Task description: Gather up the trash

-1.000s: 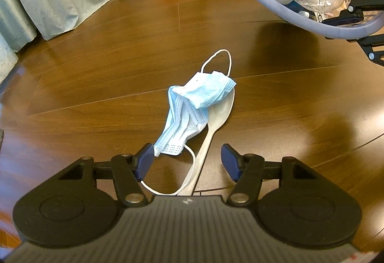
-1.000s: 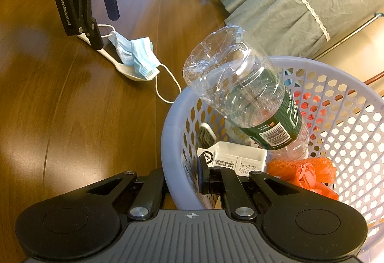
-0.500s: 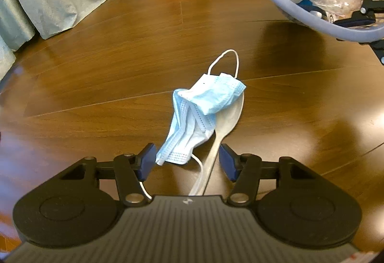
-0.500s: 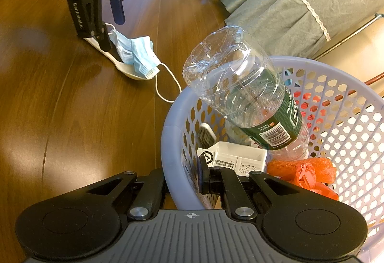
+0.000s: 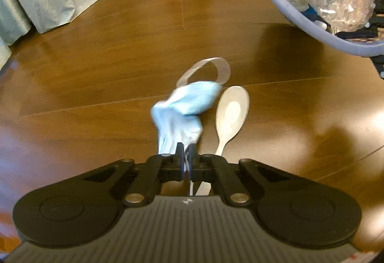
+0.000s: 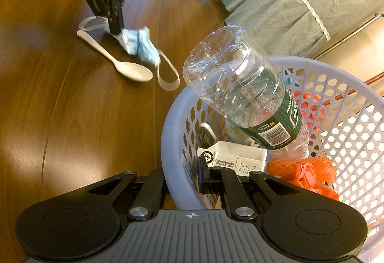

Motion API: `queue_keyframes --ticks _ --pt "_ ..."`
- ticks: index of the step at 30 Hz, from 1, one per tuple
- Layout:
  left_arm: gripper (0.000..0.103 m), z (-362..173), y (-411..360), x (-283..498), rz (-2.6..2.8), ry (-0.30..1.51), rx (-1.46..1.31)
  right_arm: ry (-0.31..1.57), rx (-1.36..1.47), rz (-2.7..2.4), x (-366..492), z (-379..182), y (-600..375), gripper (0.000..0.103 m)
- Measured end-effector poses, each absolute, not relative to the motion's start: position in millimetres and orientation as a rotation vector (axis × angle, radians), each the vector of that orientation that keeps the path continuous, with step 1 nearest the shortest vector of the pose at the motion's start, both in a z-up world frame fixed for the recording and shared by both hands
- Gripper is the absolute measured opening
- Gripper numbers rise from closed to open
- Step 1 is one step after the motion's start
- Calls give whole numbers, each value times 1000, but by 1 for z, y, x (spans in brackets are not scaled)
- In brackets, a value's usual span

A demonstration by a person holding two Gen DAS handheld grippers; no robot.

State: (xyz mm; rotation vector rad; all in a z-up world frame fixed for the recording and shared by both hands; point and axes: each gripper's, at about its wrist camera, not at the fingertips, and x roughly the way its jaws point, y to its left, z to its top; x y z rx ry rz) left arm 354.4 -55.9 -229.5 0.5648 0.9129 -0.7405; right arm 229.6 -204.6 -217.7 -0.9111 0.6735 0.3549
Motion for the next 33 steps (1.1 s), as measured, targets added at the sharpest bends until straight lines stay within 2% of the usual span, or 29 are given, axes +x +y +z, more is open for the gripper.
queue_keyframes --ticks 10,13,15,16,18,20,25,27,31,33 --pt "2 -210 -2 297 -741 1001 559 674 -901 350 230 -215 -205 5" --pt "15 -210 11 283 -733 1012 551 674 -903 351 230 -215 -205 5" --pt "39 -209 16 277 -718 999 544 674 -905 351 230 -215 -205 5" --pt "42 -209 17 276 -722 991 535 675 -907 351 230 -215 -206 5" --pt "57 -210 15 276 -723 975 547 676 -911 352 230 -215 -205 5" --pt "65 -213 13 279 -723 970 547 677 -914 352 229 -216 -205 5" --pt "63 -224 5 291 -705 966 576 678 -917 353 229 -216 -206 5" --pt "53 -231 3 295 -701 983 594 678 -917 353 229 -215 -206 5" --pt "45 -237 5 299 -699 1010 603 678 -913 351 228 -215 -206 5" --pt "34 -239 6 297 -702 1022 610 678 -912 350 228 -215 -205 5"
